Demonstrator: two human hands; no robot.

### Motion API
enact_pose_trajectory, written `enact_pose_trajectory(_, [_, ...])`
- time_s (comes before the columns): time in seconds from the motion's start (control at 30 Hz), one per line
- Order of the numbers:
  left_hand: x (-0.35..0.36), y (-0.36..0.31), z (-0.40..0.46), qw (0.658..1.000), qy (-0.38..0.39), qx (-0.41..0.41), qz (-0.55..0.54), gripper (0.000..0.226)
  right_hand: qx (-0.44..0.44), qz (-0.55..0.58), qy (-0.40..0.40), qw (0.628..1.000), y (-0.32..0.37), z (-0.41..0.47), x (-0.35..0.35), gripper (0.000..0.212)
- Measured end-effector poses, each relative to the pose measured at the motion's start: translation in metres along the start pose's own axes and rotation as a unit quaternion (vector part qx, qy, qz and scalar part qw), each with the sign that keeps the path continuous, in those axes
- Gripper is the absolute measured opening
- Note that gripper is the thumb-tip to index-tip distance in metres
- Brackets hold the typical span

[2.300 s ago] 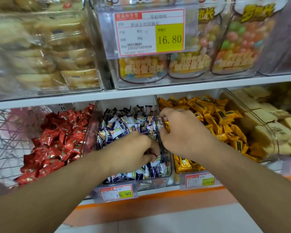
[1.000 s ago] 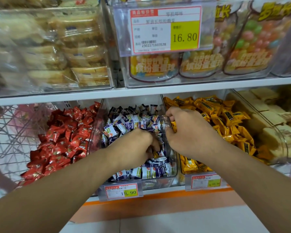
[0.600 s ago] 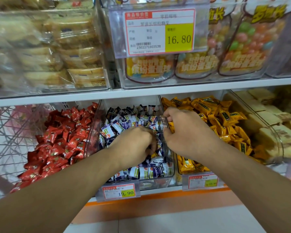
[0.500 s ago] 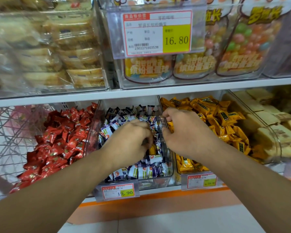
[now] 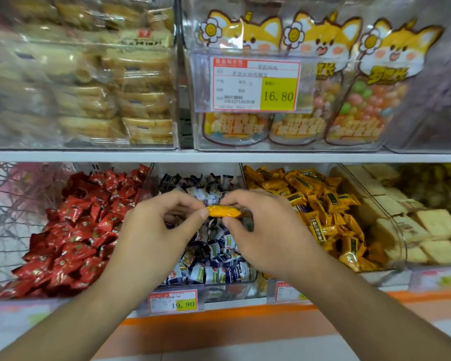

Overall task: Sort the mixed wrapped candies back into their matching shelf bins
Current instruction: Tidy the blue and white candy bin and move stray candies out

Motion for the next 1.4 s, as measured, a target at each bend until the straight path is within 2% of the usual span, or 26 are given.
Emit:
enact_pose_trajectory(0.07, [0.000,-0.001,-0.001,1.000,0.021,0.008,0.001,0.015,0.011,-0.016,-0.034,0.999,-0.008,-0.001,-0.010,0.013])
enact_pose_trajectory(0.13, [-0.004,0.002,0.002,0.998,0.041,0.015,0.044,0.022,0.051,-0.044,-0.087,0.994,-0.025,0.000,-0.025,0.019])
enact_pose_trajectory(0.2, [-0.010,0.008,0.004,0.986,0.077,0.043,0.140,0.027,0.102,-0.098,-0.134,0.981,-0.043,0.003,-0.039,0.034])
enact_pose_trajectory(0.27, [-0.015,0.016,0.003,0.960,0.142,0.073,0.229,0.034,0.128,-0.144,-0.144,0.971,-0.051,0.005,-0.042,0.043])
enact_pose_trajectory(0.33, [-0.016,0.023,0.001,0.929,0.195,0.112,0.295,0.042,0.113,-0.154,-0.118,0.975,-0.044,0.007,-0.034,0.049])
enact_pose_trajectory(0.43, [-0.008,0.026,0.001,0.881,0.255,0.162,0.365,0.048,0.025,-0.136,-0.030,0.990,-0.025,0.010,-0.012,0.048])
enact_pose_trajectory(0.53, [0.000,0.030,0.006,0.851,0.289,0.190,0.394,0.052,-0.055,-0.149,0.056,0.986,-0.018,0.015,0.012,0.041])
enact_pose_trajectory(0.63, [0.005,0.039,0.009,0.826,0.311,0.195,0.428,0.050,-0.066,-0.162,0.085,0.981,-0.025,0.017,0.020,0.038])
enact_pose_trajectory(0.83, [0.009,0.039,0.015,0.813,0.267,0.175,0.487,0.048,-0.070,-0.173,0.089,0.978,-0.034,0.016,0.017,0.035])
enact_pose_trajectory(1.0, [0.012,0.046,0.016,0.825,0.211,0.183,0.492,0.047,-0.068,-0.158,0.088,0.981,-0.034,0.015,0.016,0.036])
enact_pose_trajectory(1.13, [0.016,0.045,0.015,0.823,0.204,0.183,0.497,0.051,-0.057,-0.138,0.062,0.987,-0.034,0.015,0.007,0.036])
enact_pose_trajectory(1.2, [0.019,0.045,0.016,0.837,0.194,0.194,0.474,0.057,-0.044,-0.132,0.051,0.989,-0.036,0.015,0.001,0.038])
enact_pose_trajectory(1.27, [0.022,0.042,0.016,0.860,0.215,0.215,0.410,0.054,-0.035,-0.124,0.053,0.990,-0.037,0.014,-0.003,0.038])
enact_pose_trajectory(1.33, [0.026,0.035,0.018,0.886,0.270,0.200,0.320,0.039,-0.027,-0.117,0.058,0.991,-0.037,0.013,-0.003,0.038])
enact_pose_trajectory(1.4, [0.035,0.031,0.021,0.875,0.323,0.200,0.300,0.038,-0.021,-0.113,0.059,0.992,-0.037,0.014,-0.002,0.038])
Point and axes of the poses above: each hand's wrist, its own z-axis towards the middle knuckle, its own x-axis out of the palm, y = z × x, the point moved 2 cm from there along z, towards the middle knuckle, and after that the axes turned 2 degrees about x, right-handed, at the moved point
